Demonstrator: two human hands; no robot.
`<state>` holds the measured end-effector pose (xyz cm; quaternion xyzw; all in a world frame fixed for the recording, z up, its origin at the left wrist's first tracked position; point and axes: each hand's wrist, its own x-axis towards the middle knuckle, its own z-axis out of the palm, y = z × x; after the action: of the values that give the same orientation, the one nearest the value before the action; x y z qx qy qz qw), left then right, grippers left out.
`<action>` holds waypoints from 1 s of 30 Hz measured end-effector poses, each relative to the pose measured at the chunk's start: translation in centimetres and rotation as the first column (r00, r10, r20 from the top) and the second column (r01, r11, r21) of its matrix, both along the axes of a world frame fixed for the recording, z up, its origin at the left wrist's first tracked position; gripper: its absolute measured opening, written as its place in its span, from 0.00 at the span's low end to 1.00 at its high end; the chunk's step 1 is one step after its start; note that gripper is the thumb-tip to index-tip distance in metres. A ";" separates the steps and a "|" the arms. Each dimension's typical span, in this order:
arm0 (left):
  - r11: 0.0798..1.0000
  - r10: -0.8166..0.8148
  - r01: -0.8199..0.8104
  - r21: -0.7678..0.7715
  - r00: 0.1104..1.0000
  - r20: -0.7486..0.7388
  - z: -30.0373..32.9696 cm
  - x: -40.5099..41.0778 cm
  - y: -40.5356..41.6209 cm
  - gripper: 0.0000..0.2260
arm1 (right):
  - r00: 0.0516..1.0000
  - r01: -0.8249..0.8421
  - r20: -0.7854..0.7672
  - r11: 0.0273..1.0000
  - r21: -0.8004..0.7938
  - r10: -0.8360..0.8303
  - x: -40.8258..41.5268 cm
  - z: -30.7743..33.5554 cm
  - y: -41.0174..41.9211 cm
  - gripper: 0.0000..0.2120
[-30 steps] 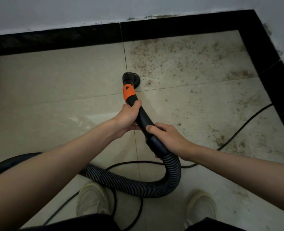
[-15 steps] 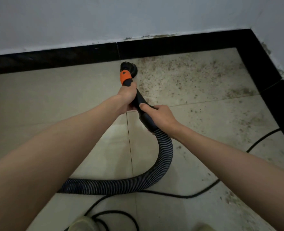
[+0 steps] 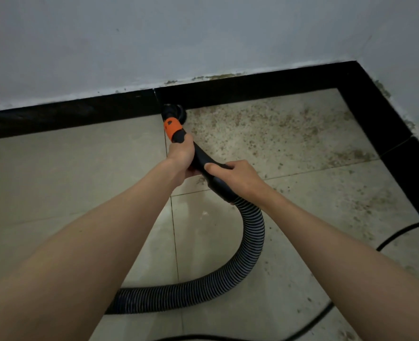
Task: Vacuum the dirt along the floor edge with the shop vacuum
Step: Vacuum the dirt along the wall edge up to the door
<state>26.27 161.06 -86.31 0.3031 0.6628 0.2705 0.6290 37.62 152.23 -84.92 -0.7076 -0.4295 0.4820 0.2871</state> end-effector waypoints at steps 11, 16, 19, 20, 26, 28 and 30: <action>0.974 -0.216 0.218 -0.056 0.976 0.027 0.5 8.2 -1.0 0.21 | 0.996 0.085 0.034 0.996 -0.009 -0.085 7.9 -0.2 -1.9 0.16; 0.945 -0.323 0.324 -0.048 0.946 0.025 0.7 12.7 -1.2 0.22 | 0.979 0.206 -0.005 0.978 -0.018 -0.206 11.3 -0.9 -3.0 0.20; 0.928 -0.368 0.369 -0.044 0.929 0.028 0.7 14.9 -1.2 0.22 | 0.963 0.267 -0.012 0.963 -0.016 -0.268 13.0 -1.2 -3.4 0.18; 0.922 -0.384 0.385 -0.045 0.923 0.030 0.7 15.5 -1.2 0.22 | 0.958 0.286 -0.013 0.958 -0.013 -0.286 13.5 -1.3 -3.6 0.18; 0.882 -0.468 0.469 -0.038 0.883 0.041 0.7 19.7 -1.1 0.24 | 0.923 0.385 -0.024 0.923 0.019 -0.385 16.2 -2.0 -4.3 0.20; 0.872 -0.488 0.489 -0.029 0.872 0.034 0.7 21.0 -0.9 0.24 | 0.905 0.425 -0.007 0.904 0.043 -0.426 16.9 -2.3 -4.2 0.20; 0.859 -0.511 0.512 -0.022 0.859 0.016 0.6 22.2 -0.5 0.25 | 0.885 0.464 0.016 0.884 0.060 -0.466 17.3 -2.6 -3.9 0.21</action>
<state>48.45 160.52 -85.74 0.4589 0.5590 0.0871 0.6851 54.92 148.30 -87.52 -0.7890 -0.2646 0.3765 0.4071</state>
